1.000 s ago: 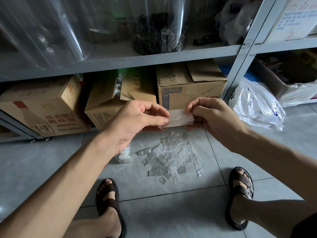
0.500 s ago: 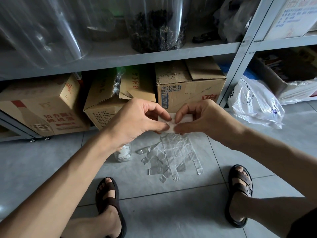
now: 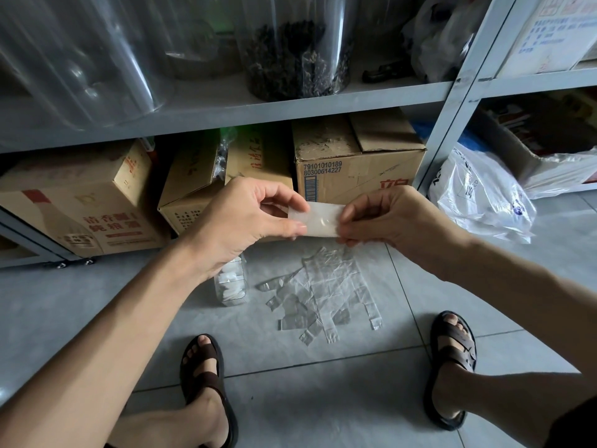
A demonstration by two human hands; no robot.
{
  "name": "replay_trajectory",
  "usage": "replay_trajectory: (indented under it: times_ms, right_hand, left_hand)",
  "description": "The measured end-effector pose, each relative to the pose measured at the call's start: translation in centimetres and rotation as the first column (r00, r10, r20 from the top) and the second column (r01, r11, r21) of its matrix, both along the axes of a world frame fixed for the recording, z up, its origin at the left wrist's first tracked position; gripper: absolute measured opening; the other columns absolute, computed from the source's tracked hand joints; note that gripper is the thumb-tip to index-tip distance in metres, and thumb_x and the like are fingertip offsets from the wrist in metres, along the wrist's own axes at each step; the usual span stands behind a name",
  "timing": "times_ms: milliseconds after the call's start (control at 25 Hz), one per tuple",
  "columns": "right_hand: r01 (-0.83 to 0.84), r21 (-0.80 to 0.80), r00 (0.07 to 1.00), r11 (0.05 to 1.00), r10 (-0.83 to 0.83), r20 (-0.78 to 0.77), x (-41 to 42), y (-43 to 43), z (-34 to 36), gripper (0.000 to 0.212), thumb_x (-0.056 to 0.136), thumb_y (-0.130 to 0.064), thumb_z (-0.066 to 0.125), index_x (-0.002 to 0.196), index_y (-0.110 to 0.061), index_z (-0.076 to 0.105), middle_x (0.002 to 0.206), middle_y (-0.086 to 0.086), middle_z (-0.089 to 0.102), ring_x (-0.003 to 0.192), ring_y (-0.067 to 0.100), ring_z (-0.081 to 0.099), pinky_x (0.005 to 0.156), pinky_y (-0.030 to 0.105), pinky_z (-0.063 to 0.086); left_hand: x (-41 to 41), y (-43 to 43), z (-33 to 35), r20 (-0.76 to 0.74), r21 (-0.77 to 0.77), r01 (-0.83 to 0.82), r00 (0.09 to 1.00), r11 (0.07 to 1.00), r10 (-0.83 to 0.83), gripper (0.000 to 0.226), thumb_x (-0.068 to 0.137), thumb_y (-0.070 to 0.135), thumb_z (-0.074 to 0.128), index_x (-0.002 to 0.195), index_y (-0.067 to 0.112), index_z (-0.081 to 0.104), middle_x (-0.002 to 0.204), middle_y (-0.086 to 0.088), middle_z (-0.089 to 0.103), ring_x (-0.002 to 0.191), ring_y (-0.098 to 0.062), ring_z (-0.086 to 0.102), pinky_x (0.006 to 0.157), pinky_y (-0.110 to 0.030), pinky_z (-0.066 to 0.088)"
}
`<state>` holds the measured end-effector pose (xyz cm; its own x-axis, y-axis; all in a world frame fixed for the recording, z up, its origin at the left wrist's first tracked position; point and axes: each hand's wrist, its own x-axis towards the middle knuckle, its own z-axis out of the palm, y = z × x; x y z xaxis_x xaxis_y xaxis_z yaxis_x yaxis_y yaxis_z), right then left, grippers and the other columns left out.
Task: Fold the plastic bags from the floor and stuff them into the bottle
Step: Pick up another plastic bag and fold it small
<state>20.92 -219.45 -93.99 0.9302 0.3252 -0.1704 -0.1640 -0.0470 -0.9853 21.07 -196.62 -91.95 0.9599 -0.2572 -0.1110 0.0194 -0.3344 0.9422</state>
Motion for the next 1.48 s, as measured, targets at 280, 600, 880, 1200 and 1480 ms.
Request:
replay_trajectory:
  times_ms: [280, 600, 880, 1200, 1480]
  right_hand:
    - [0.113, 0.081, 0.994, 0.990, -0.113, -0.009, 0.0, 0.2, -0.3, 0.015, 0.067, 0.002, 0.076, 0.080, -0.002, 0.068, 0.075, 0.010, 0.073, 0.071, 0.017, 0.073, 0.072, 0.020, 0.059]
    - [0.053, 0.030, 0.994, 0.998, -0.055, 0.092, -0.5, 1.4, -0.5, 0.019, 0.070, 0.005, 0.078, 0.084, 0.004, 0.066, 0.082, 0.015, 0.070, 0.077, 0.020, 0.070, 0.079, 0.028, 0.059]
    - [0.024, -0.114, 0.989, 0.993, -0.006, 0.149, -0.3, 1.7, -0.5, 0.013, 0.083, -0.004, 0.076, 0.091, -0.007, 0.066, 0.090, 0.018, 0.071, 0.078, 0.021, 0.063, 0.077, 0.036, 0.052]
    - [-0.020, -0.229, 0.995, 0.973, 0.041, 0.087, -0.5, 1.9, -0.5, 0.010, 0.081, -0.003, 0.077, 0.090, -0.002, 0.075, 0.072, 0.010, 0.072, 0.062, 0.014, 0.062, 0.063, 0.022, 0.052]
    - [0.099, -0.017, 0.995, 0.995, -0.099, -0.021, -0.5, 1.8, 0.2, 0.013, 0.082, 0.000, 0.072, 0.094, 0.005, 0.070, 0.083, 0.018, 0.073, 0.070, 0.022, 0.069, 0.066, 0.025, 0.060]
  left_hand:
    - [1.1, 1.0, -0.2, -0.097, -0.197, -0.282, 0.959, 0.939, 0.267, 0.009, 0.087, -0.001, 0.069, 0.085, 0.008, 0.068, 0.084, -0.012, 0.070, 0.078, -0.020, 0.069, 0.071, -0.028, 0.058]
    - [0.4, -0.9, -0.8, -0.127, -0.151, -0.227, 0.970, 0.962, 0.209, 0.009, 0.091, 0.016, 0.069, 0.085, 0.014, 0.075, 0.080, -0.006, 0.071, 0.078, -0.018, 0.066, 0.069, -0.033, 0.061]
    - [0.4, -0.8, -1.3, 0.143, 0.244, -0.014, 0.990, 0.970, -0.021, 0.012, 0.089, 0.020, 0.072, 0.079, 0.025, 0.076, 0.074, 0.007, 0.074, 0.069, -0.005, 0.062, 0.073, -0.032, 0.049]
    - [0.1, -1.2, -1.5, -0.010, 0.029, -0.043, 0.999, 0.999, 0.043, 0.007, 0.083, 0.019, 0.079, 0.088, 0.020, 0.075, 0.084, -0.006, 0.077, 0.082, -0.016, 0.070, 0.092, -0.043, 0.052]
    - [-0.5, -1.7, -1.5, -0.223, -0.082, -0.094, 0.972, 0.992, 0.074, 0.029, 0.077, 0.017, 0.082, 0.105, 0.013, 0.076, 0.100, -0.007, 0.078, 0.100, -0.024, 0.073, 0.101, -0.048, 0.051]
